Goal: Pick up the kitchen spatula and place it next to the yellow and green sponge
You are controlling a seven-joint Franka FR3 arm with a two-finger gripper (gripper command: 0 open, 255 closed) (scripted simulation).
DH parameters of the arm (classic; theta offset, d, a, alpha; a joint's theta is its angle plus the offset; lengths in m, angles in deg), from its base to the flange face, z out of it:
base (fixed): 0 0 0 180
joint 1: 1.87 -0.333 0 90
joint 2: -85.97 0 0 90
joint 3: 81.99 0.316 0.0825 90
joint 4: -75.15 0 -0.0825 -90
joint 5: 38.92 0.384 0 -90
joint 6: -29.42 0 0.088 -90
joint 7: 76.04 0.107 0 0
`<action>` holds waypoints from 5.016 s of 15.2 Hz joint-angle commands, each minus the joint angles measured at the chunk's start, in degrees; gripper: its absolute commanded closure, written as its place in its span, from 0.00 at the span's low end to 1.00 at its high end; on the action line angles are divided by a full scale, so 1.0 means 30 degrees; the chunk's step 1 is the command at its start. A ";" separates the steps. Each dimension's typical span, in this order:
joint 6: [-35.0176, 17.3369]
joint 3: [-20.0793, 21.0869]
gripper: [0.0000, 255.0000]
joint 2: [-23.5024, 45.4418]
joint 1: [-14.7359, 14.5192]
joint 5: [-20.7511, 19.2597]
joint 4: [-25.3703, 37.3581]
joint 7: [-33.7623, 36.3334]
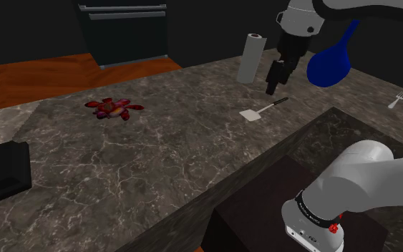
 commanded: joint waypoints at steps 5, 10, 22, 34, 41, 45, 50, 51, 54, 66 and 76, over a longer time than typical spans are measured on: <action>-0.1309 -0.2936 0.00 -0.0620 -0.2090 -0.2427 -0.1880 -0.8572; -0.3566 -0.6889 0.00 0.0005 -0.4637 -0.5526 -0.2968 -1.9111; -0.7192 -0.9924 0.00 0.1371 -0.6164 -0.7587 -0.4683 -2.5172; -0.7189 -0.9923 1.00 0.1374 -0.6166 -0.7586 -0.4679 -2.5172; -0.6649 -0.9770 1.00 0.1258 -0.6200 -0.7458 -0.4252 -2.5221; -0.5592 -0.9478 1.00 0.1100 -0.6276 -0.7208 -0.3353 -2.5323; -0.4319 -0.9146 1.00 0.1023 -0.6378 -0.6914 -0.2156 -2.5454; -0.4070 -0.9083 1.00 0.1023 -0.6399 -0.6858 -0.1908 -2.5481; -0.3332 -0.8905 1.00 0.1051 -0.6462 -0.6694 -0.1143 -2.5563; -0.0944 -1.0839 1.00 -0.2435 -0.4227 -0.9088 -0.1448 -2.9025; 0.0535 -1.3885 1.00 -0.4536 -0.2173 -1.2166 -0.0565 -3.3476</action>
